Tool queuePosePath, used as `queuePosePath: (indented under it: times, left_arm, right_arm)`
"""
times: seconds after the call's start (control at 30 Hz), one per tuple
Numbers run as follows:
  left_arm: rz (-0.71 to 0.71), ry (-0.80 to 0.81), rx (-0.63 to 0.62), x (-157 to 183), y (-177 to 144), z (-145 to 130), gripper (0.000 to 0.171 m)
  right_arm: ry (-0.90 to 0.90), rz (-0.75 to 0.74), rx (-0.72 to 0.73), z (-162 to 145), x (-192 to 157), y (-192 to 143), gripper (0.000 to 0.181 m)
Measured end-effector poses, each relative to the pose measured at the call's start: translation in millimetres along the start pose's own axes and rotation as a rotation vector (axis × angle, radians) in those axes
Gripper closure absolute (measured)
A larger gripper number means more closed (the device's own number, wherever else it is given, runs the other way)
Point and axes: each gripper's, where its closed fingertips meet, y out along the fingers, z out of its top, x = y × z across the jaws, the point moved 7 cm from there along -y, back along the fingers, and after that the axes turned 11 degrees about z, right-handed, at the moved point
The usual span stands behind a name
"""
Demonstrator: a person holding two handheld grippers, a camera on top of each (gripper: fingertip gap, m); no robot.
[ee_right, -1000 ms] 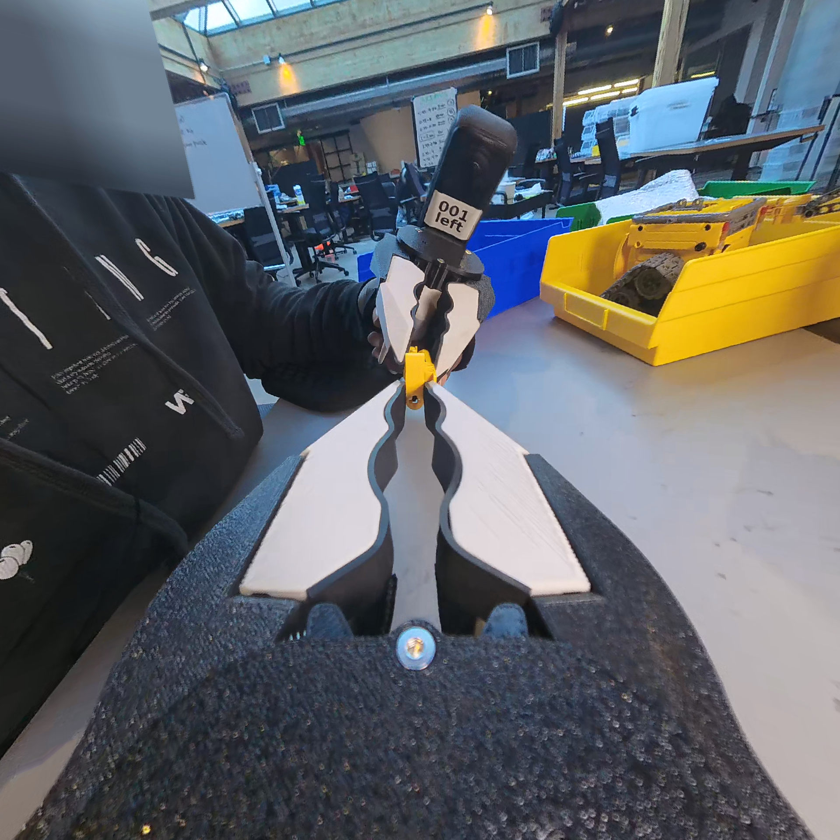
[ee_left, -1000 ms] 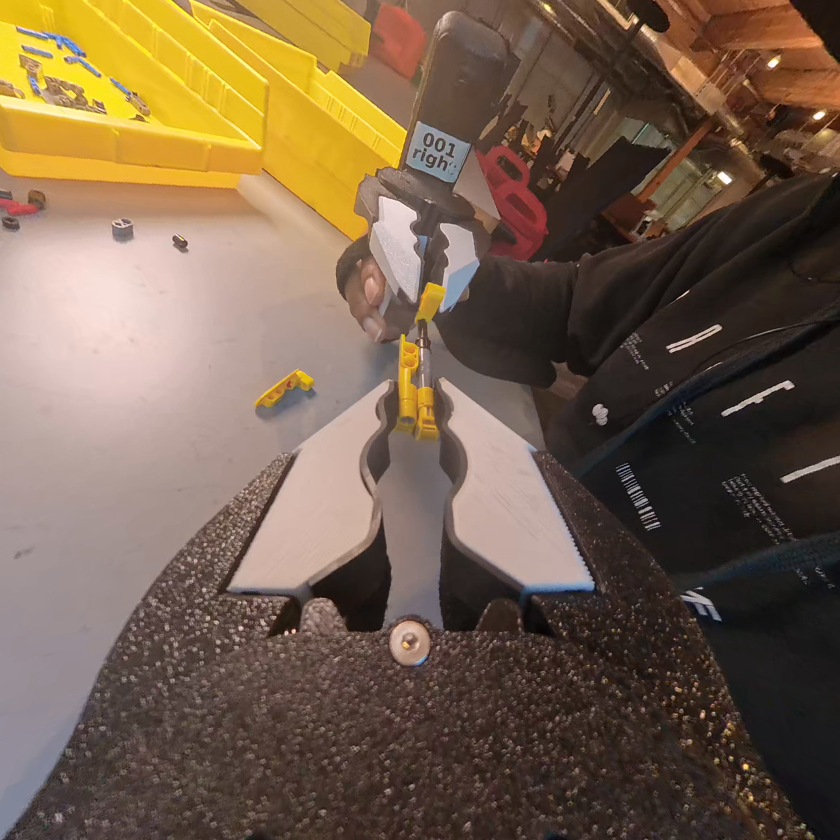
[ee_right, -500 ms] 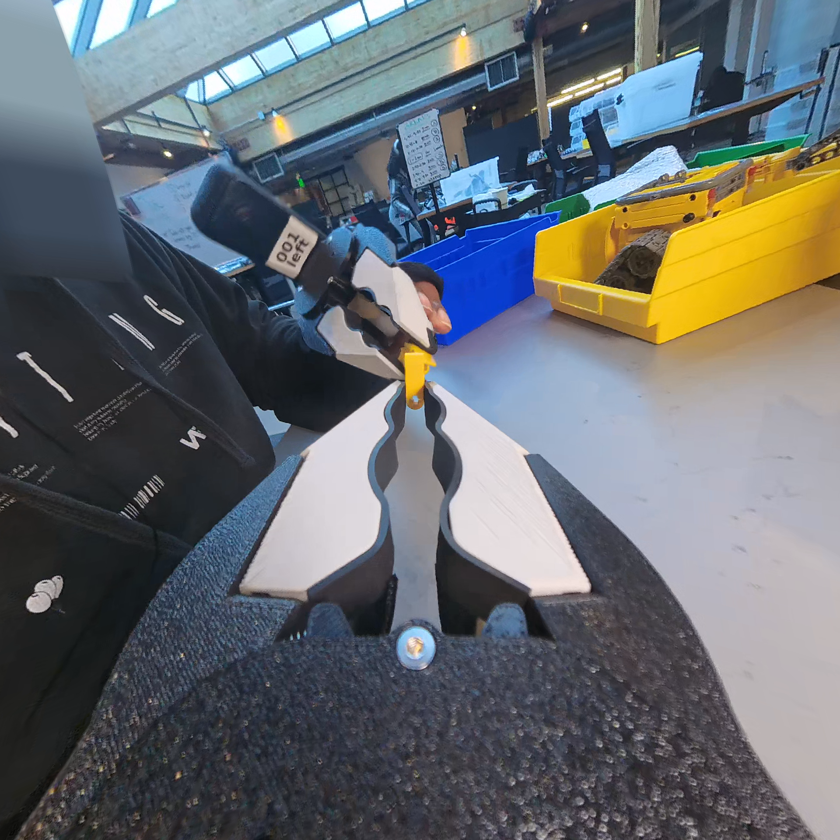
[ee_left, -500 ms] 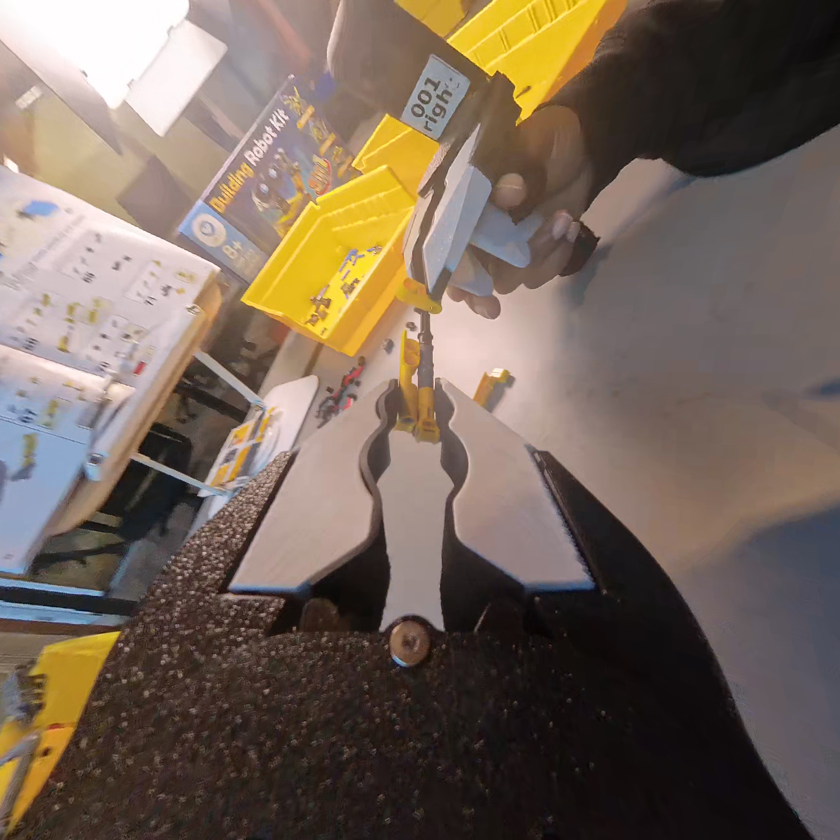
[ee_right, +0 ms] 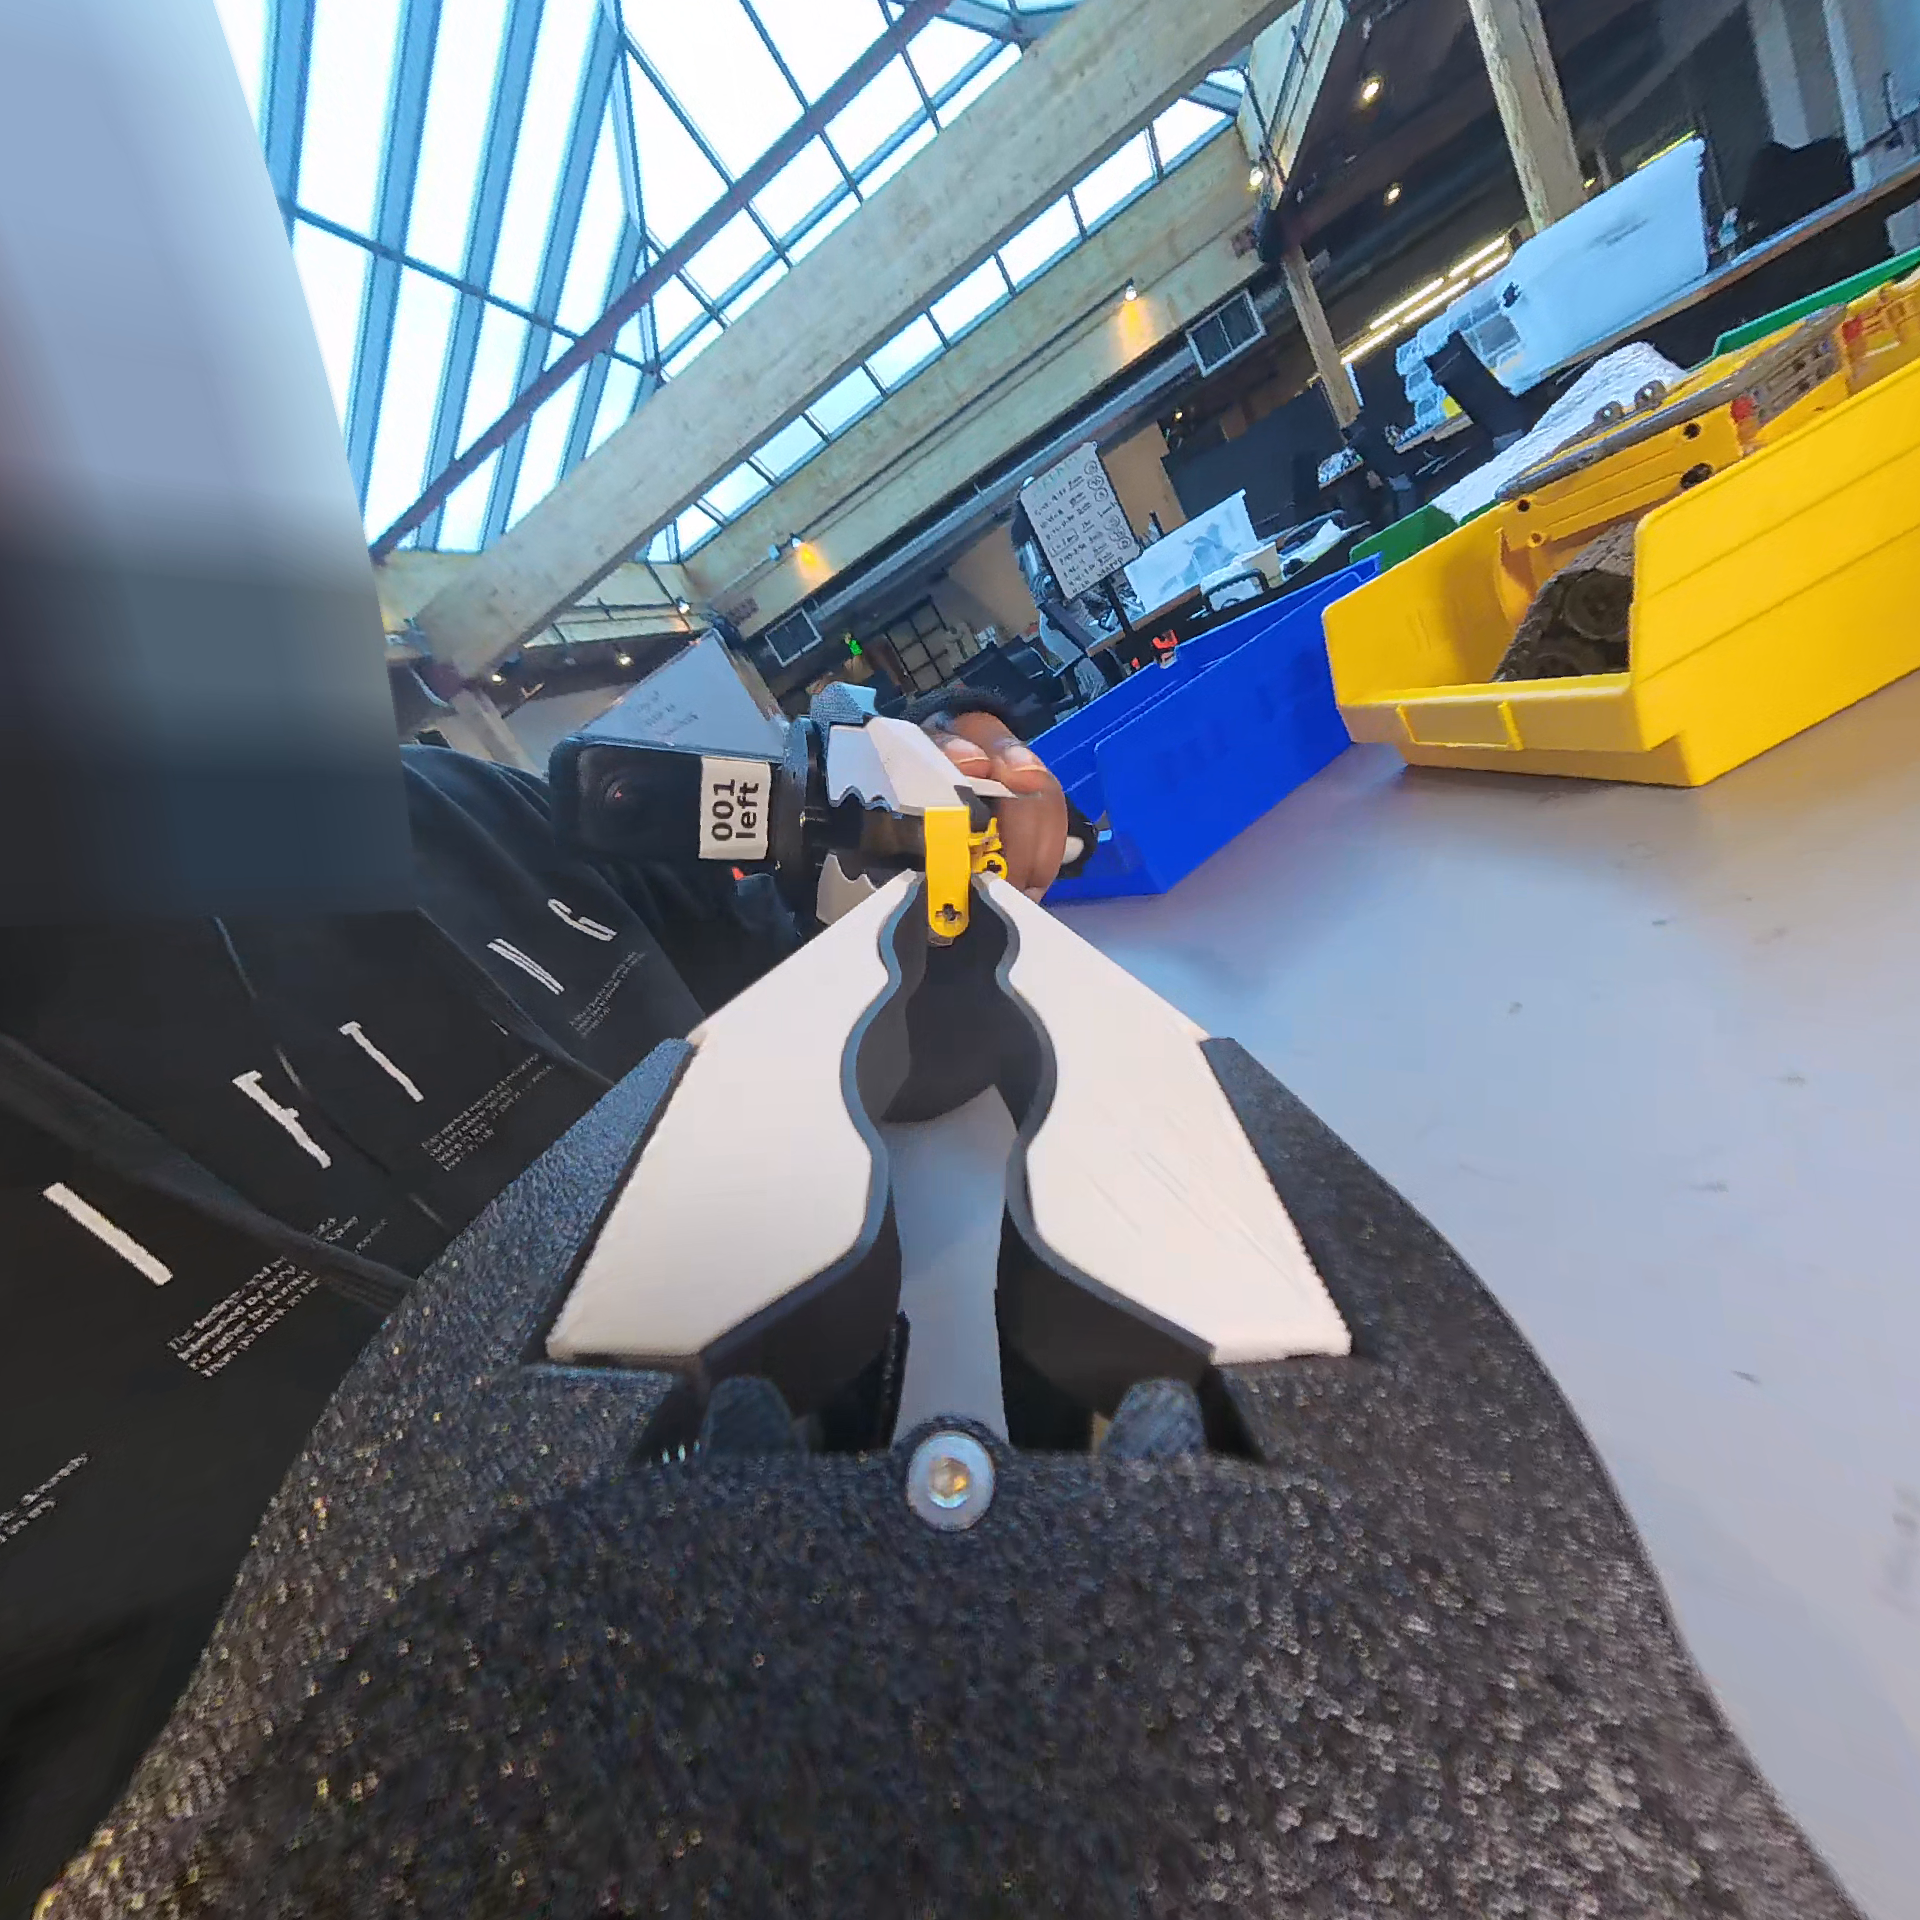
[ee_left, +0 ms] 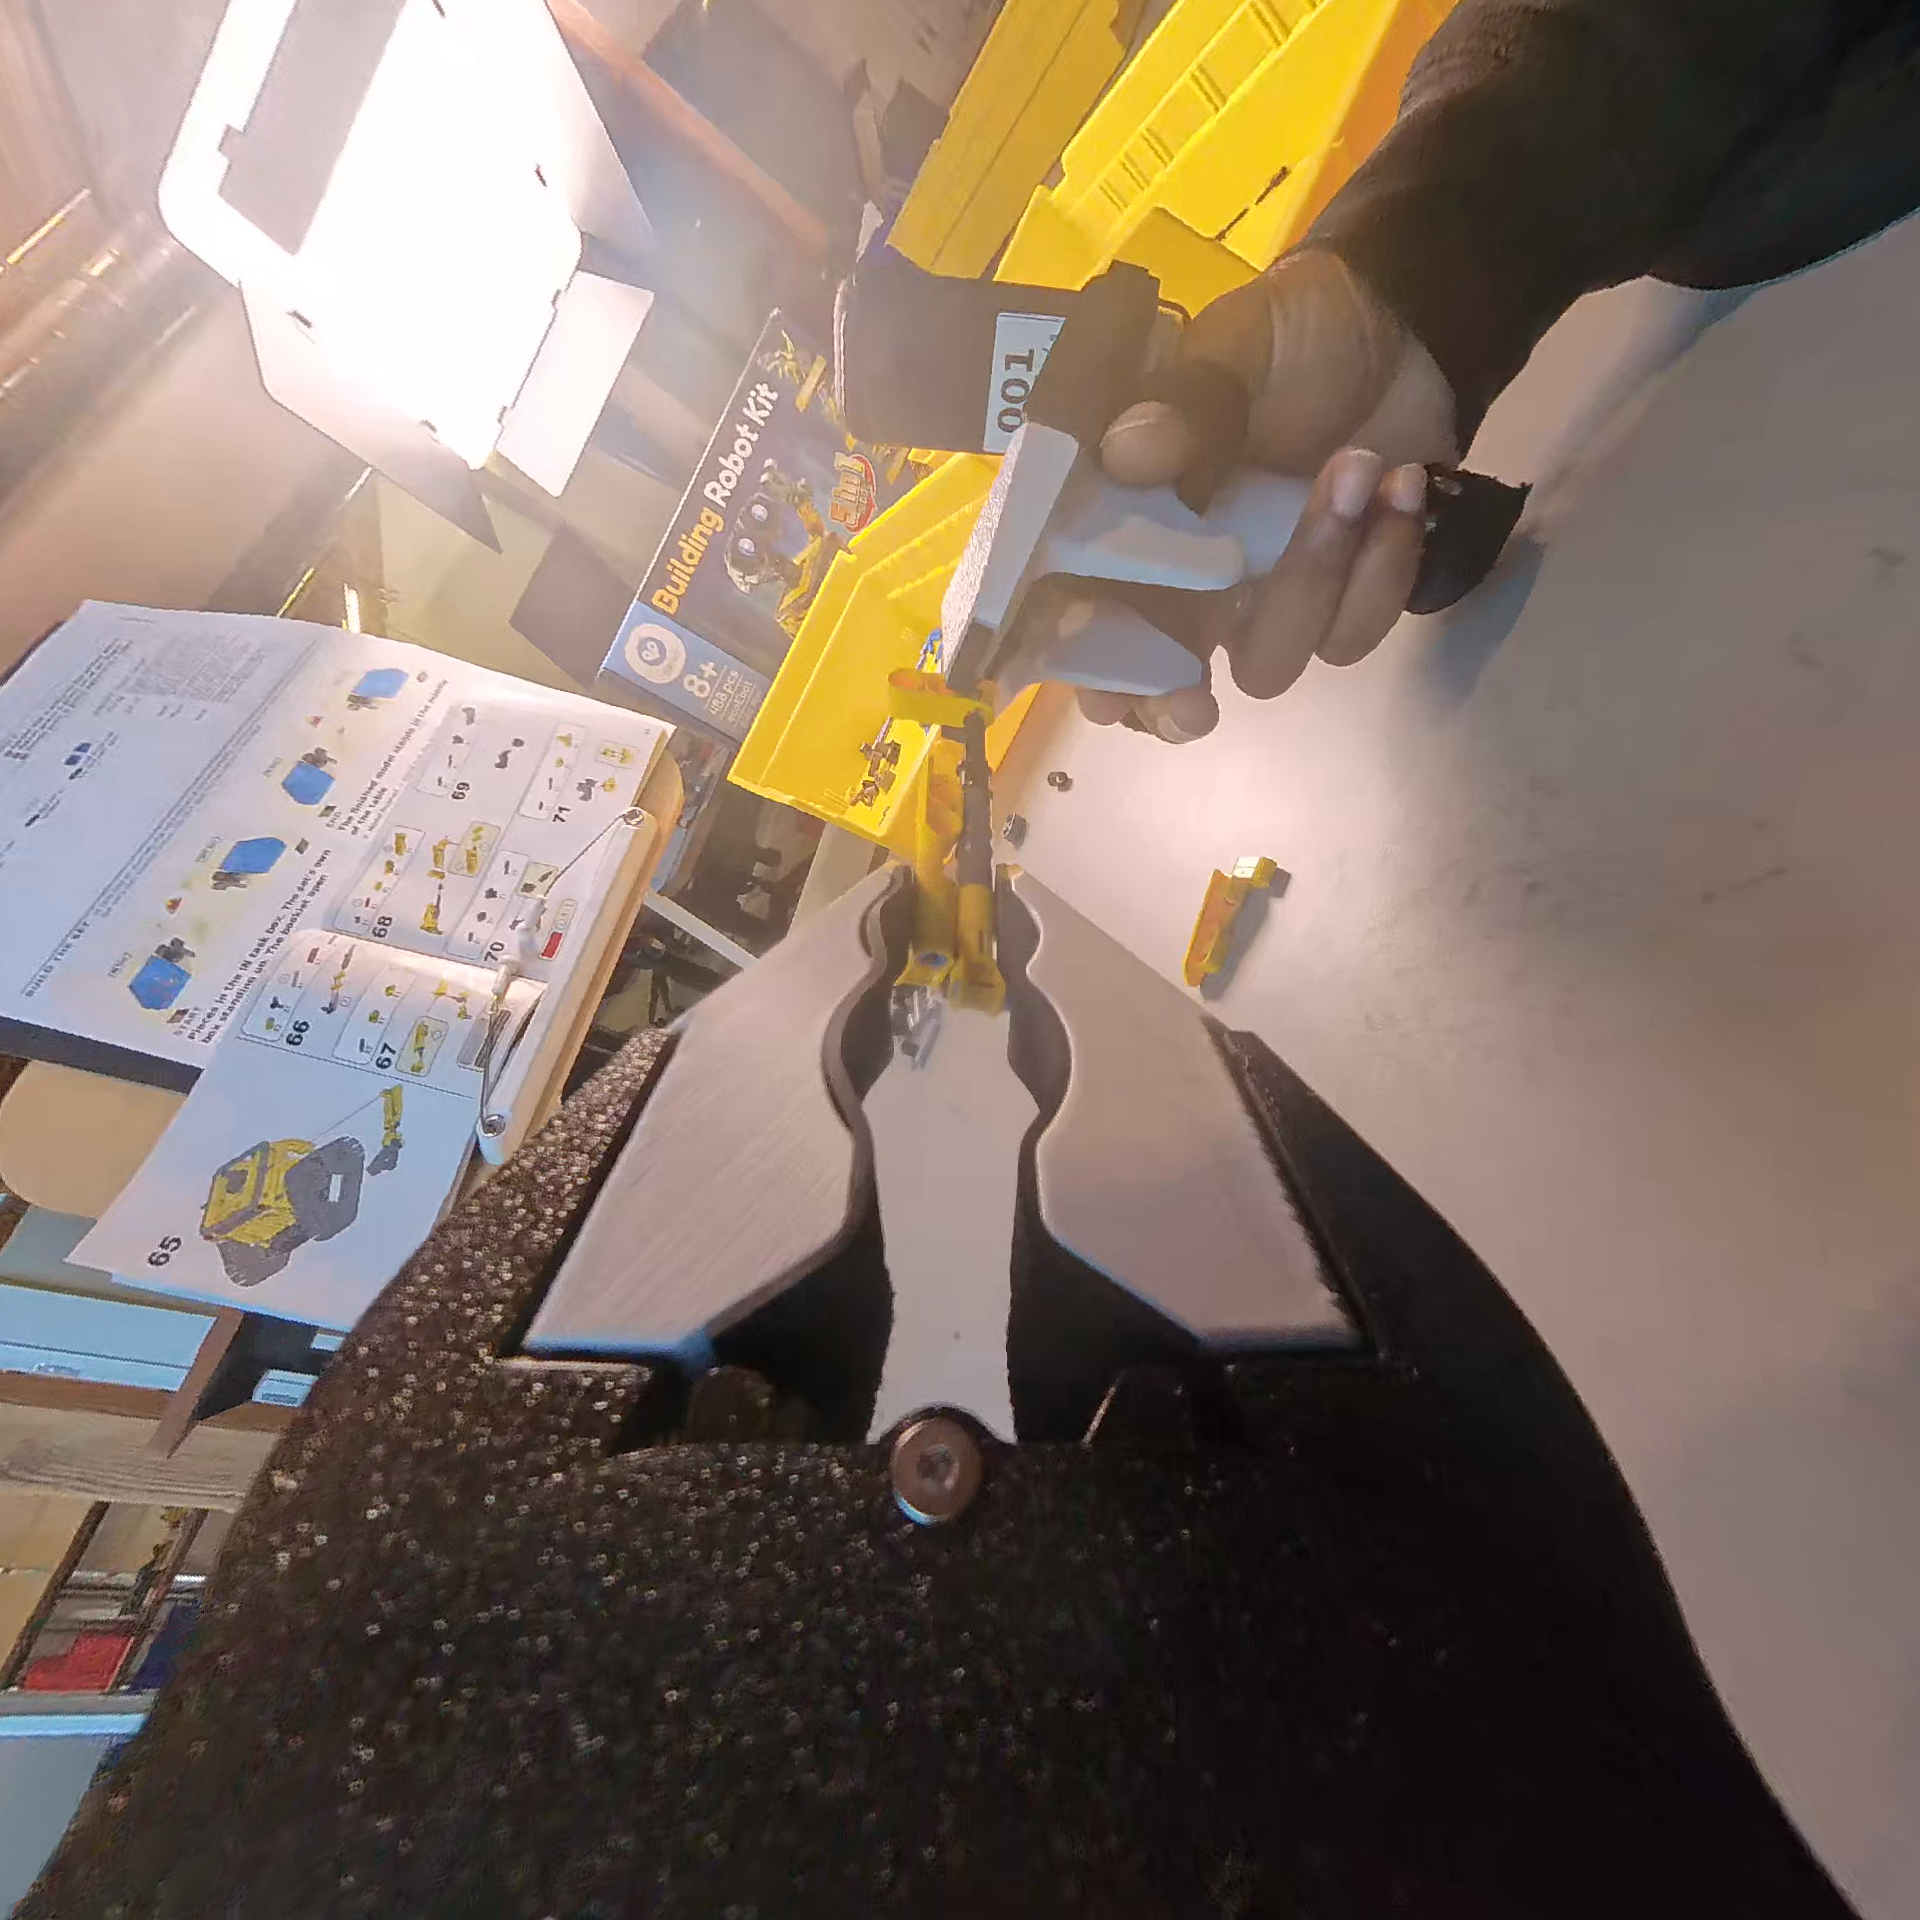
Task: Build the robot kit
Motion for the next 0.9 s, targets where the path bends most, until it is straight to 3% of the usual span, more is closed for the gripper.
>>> queuePosePath:
  times: [0.4, 0.9]
  left_arm:
    - [0.056, 0.072, -0.017, -3.4, -3.1, 2.0, 0.157]
    - [0.069, 0.12, -0.057, -4.0, -5.1, -0.6, 0.158]
  right_arm:
    - [0.104, 0.013, 0.133, -1.9, 6.3, 5.0, 0.174]
    - [0.155, -0.024, 0.172, -6.3, 9.3, 9.3, 0.174]
